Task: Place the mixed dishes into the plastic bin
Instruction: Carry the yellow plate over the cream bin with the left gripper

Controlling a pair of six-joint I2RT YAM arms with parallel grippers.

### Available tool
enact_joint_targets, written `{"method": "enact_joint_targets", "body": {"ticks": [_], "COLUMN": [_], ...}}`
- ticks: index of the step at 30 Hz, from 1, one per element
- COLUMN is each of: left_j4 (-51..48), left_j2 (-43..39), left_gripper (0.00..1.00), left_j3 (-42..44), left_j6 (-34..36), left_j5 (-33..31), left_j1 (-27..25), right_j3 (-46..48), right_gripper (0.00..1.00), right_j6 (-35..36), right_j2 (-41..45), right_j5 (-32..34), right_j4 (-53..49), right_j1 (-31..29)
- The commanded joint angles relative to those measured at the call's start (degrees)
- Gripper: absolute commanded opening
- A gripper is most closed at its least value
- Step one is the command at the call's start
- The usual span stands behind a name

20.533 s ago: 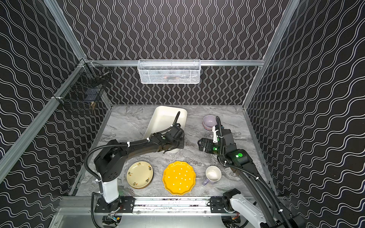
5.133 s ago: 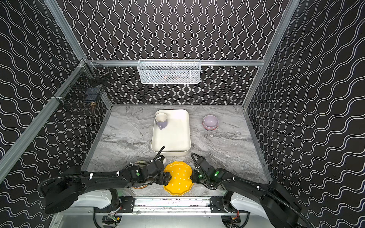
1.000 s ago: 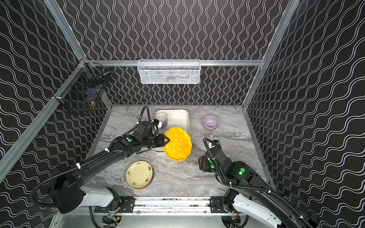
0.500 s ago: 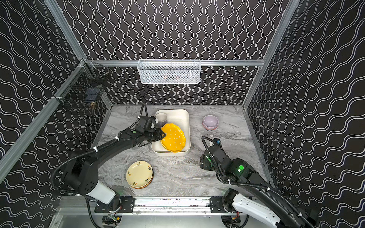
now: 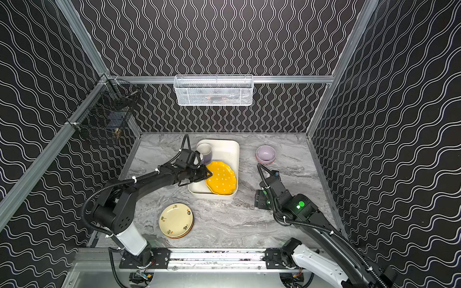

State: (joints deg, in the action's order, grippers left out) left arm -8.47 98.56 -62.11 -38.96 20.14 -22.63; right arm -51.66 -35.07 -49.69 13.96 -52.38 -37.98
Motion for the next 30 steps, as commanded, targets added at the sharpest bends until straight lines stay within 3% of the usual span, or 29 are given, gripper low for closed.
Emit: {"method": "enact_joint_targets", "body": {"ticks": [1, 5, 8, 11, 21, 30], "left_j4": [1.2, 0.4, 0.0, -0.6, -1.0, -0.6], "left_j2": [0.5, 1.1, 1.6, 1.9, 2.0, 2.6], "left_gripper": [0.12, 0.23, 0.39, 0.45, 0.59, 0.66], "left_j3": [0.7, 1.1, 1.2, 1.8, 3.4, 4.2], "left_j6": [2.3, 2.7, 2.8, 2.9, 3.3, 2.9], "left_j5": [2.2, 2.8, 3.1, 3.1, 3.6, 5.3], "left_j1": [0.0, 0.0, 0.0, 0.0, 0.0, 0.0], "right_j3": [0.1, -0.1, -0.5, -1.0, -0.7, -1.9], "right_gripper": [0.74, 0.74, 0.74, 0.74, 0.74, 0.74], "right_j6": [2.0, 2.4, 2.7, 2.9, 3.6, 4.8], "right_j2": [-0.5, -1.5, -1.9, -2.2, -3.6, -4.5], "right_j5": [-2.6, -3.3, -3.2, -2.5, -3.3, -3.3], "right_j4": [2.0, 2.5, 2.5, 2.3, 3.7, 3.8], "right_j1": [1.3, 2.2, 2.5, 2.6, 3.5, 4.4]}}
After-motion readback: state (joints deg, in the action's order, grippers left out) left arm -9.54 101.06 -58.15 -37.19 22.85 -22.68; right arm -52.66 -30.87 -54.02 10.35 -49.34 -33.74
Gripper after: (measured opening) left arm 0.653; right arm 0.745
